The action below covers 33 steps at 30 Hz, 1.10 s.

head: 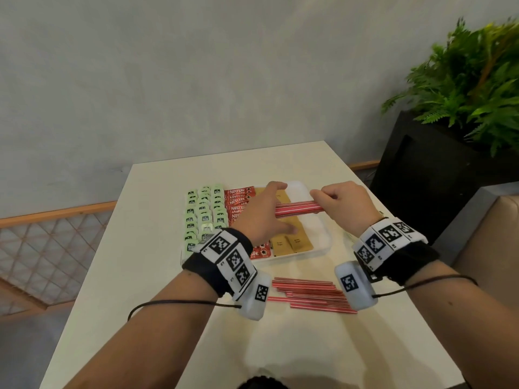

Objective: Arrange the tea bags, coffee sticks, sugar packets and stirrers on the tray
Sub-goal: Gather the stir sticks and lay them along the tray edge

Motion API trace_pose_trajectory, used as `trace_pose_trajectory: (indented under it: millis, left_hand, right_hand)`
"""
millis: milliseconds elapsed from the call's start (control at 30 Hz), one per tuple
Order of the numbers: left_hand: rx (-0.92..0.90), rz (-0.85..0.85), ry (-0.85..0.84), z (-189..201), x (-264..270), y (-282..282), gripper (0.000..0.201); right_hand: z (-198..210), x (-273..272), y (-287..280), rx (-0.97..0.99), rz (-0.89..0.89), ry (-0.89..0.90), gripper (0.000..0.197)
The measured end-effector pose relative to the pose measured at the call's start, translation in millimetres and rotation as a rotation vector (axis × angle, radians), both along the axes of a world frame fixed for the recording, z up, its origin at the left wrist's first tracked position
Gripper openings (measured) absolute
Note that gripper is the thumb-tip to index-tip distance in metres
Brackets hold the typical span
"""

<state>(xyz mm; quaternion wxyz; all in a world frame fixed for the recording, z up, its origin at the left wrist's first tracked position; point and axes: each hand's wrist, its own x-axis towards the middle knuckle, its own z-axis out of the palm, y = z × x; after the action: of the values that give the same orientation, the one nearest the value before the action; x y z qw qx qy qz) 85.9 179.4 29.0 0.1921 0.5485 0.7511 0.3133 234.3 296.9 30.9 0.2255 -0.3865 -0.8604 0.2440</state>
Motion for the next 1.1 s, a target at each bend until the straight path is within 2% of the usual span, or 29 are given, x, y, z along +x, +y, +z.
trace_pose_trajectory:
  millis: [200, 367, 433, 467, 567, 633, 733, 833, 933, 1000, 1033, 1100]
  left_hand:
    - [0.021, 0.090, 0.105, -5, 6, 4, 0.066]
    - [0.063, 0.128, -0.108, -7, 12, 3, 0.066]
    - [0.066, 0.133, -0.275, -11, 10, 3, 0.064]
    - [0.068, 0.150, -0.413, -13, 9, 2, 0.062]
    - [0.101, 0.240, -0.952, -9, 7, -2, 0.048]
    - [0.116, 0.304, -1.234, -8, 3, -4, 0.036]
    - [0.082, 0.357, -1.458, -7, 1, -4, 0.026]
    - [0.089, 0.370, -1.601, -4, 8, 2, 0.040]
    - [0.087, 0.366, -1.597, -4, 16, 5, 0.037]
    - [-0.086, 0.248, -1.434, -9, 19, 1, 0.037]
    - [-0.204, 0.165, -1.257, -11, 19, -2, 0.039]
    - [-0.401, -0.042, -0.720, -10, 18, -9, 0.043]
  right_hand:
    - [-5, -2, -8, -0.041, 0.017, 0.035, 0.046]
    - [-11, -3, -13, -0.063, -0.032, -0.020, 0.045]
    - [-11, -1, -11, -0.067, -0.066, -0.067, 0.045]
    - [-11, 0, -10, -0.077, -0.084, -0.077, 0.045]
    - [-8, 4, -4, -0.089, -0.138, -0.081, 0.043]
    - [-5, 5, -2, -0.082, -0.164, -0.087, 0.042]
    - [-1, 5, -4, -0.046, -0.155, -0.115, 0.042]
    - [-1, -1, -11, 0.011, -0.108, -0.160, 0.041]
    - [-2, -7, -15, 0.122, -0.101, -0.180, 0.042]
    - [0, -6, -11, 0.172, -0.096, -0.193, 0.042]
    - [3, -4, -9, 0.171, -0.075, -0.217, 0.039]
    - [6, -2, -5, 0.126, -0.007, -0.289, 0.031]
